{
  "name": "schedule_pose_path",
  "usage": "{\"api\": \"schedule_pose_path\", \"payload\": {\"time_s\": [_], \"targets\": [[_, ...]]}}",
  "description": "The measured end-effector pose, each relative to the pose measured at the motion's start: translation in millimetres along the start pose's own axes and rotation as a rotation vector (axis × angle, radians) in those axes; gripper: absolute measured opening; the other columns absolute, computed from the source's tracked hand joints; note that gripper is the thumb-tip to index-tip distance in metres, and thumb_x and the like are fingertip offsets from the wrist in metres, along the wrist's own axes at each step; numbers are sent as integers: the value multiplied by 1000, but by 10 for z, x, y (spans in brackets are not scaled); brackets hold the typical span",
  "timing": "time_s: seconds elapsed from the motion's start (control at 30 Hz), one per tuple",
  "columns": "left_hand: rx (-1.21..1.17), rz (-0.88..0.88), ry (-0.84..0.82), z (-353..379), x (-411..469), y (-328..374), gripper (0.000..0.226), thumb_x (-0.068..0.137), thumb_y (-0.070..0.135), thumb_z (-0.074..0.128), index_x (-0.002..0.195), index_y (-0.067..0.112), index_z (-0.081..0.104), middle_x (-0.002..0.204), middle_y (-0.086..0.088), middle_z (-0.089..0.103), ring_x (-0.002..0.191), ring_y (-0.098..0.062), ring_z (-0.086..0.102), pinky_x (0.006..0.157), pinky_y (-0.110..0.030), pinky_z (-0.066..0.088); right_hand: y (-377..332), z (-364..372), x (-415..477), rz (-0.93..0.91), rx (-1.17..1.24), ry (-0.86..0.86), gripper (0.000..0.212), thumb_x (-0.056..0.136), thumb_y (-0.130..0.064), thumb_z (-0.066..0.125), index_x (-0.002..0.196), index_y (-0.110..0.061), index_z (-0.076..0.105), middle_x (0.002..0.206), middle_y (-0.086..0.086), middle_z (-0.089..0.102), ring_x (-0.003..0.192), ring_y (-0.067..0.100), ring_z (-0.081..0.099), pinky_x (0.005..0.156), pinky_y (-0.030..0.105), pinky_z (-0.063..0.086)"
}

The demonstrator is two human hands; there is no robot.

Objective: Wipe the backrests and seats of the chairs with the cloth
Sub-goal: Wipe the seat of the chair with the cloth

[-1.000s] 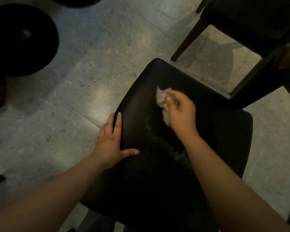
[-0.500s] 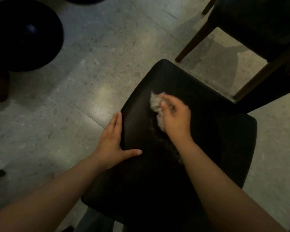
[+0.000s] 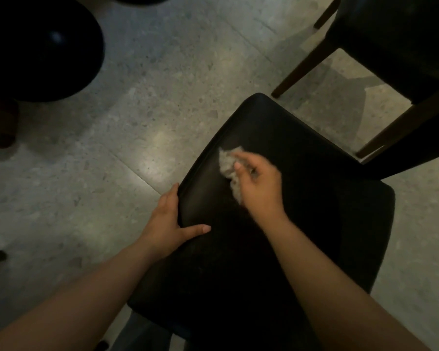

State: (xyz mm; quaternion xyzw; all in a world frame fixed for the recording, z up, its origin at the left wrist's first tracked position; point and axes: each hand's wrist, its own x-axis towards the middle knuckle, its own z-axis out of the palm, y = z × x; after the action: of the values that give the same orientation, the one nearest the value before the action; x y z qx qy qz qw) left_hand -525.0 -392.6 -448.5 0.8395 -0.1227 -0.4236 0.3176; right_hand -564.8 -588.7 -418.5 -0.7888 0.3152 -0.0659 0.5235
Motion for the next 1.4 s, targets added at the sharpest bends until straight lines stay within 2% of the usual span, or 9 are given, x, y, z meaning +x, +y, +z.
{"api": "schedule_pose_path", "payload": {"time_s": [0.2, 0.27, 0.37, 0.5, 0.63, 0.77, 0.93, 1.2, 1.4], "targets": [[-8, 14, 18, 14, 6, -35, 132, 50, 71, 69, 155, 19, 8, 154, -5, 25, 140, -19, 28, 115, -35, 28, -79, -251, 738, 58, -149, 172, 27, 98, -18, 52, 122, -22, 64, 124, -7, 60, 109, -3, 53, 86, 5, 41], [-8, 16, 26, 13, 10, -36, 131, 51, 70, 70, 155, 19, 9, 154, -4, 25, 139, -19, 29, 115, -35, 28, -93, -104, 682, 83, -159, 178, 28, 98, -18, 53, 123, -22, 63, 127, -4, 60, 114, 2, 54, 95, 15, 46], [-1, 21, 28, 25, 18, -46, 128, 56, 64, 76, 155, 18, 9, 155, -6, 24, 141, -20, 27, 116, -38, 27, -89, 158, 331, -52, -254, 1, 27, 96, -17, 55, 120, -22, 66, 122, -4, 63, 112, 8, 57, 99, 28, 47], [9, 24, 33, 39, 26, -62, 124, 62, 58, 80, 155, 19, 8, 155, -5, 23, 141, -20, 25, 117, -40, 27, -92, 230, 180, -110, -167, -210, 25, 92, -14, 59, 112, -23, 71, 112, -8, 68, 103, 3, 62, 90, 13, 48], [-7, 26, 31, 33, 29, -73, 124, 60, 61, 79, 154, 22, 8, 154, -2, 25, 140, -18, 27, 115, -37, 28, -197, 39, 630, -73, -183, 18, 26, 95, -22, 56, 117, -30, 66, 111, -20, 59, 97, -15, 54, 81, 4, 44], [-16, 24, 26, 32, 27, -69, 123, 61, 60, 79, 154, 23, 8, 154, -2, 24, 140, -18, 28, 115, -39, 29, -126, 94, 824, -80, -633, 110, 33, 97, -35, 51, 128, -28, 60, 130, -5, 56, 120, 13, 47, 92, 29, 46], [-21, 29, 30, 40, 31, -86, 123, 63, 59, 80, 154, 22, 7, 154, -2, 23, 140, -18, 27, 116, -40, 29, -24, 257, 592, -101, -693, 191, 36, 96, -34, 52, 131, -29, 58, 131, -3, 55, 113, 14, 48, 81, 22, 38], [-20, 28, 31, 40, 28, -74, 124, 62, 61, 80, 154, 24, 7, 153, -1, 24, 138, -17, 28, 114, -39, 31, -122, 240, 320, -281, -464, -294, 26, 92, -27, 61, 117, -27, 69, 112, -4, 68, 105, 14, 55, 86, 24, 40], [-25, 17, 23, 31, 21, -75, 123, 61, 60, 80, 154, 25, 8, 153, -1, 25, 138, -19, 31, 114, -43, 33, -230, 106, 917, -120, -608, 96, 30, 94, -30, 58, 124, -27, 62, 118, -3, 64, 107, 10, 55, 85, 19, 37]]}}
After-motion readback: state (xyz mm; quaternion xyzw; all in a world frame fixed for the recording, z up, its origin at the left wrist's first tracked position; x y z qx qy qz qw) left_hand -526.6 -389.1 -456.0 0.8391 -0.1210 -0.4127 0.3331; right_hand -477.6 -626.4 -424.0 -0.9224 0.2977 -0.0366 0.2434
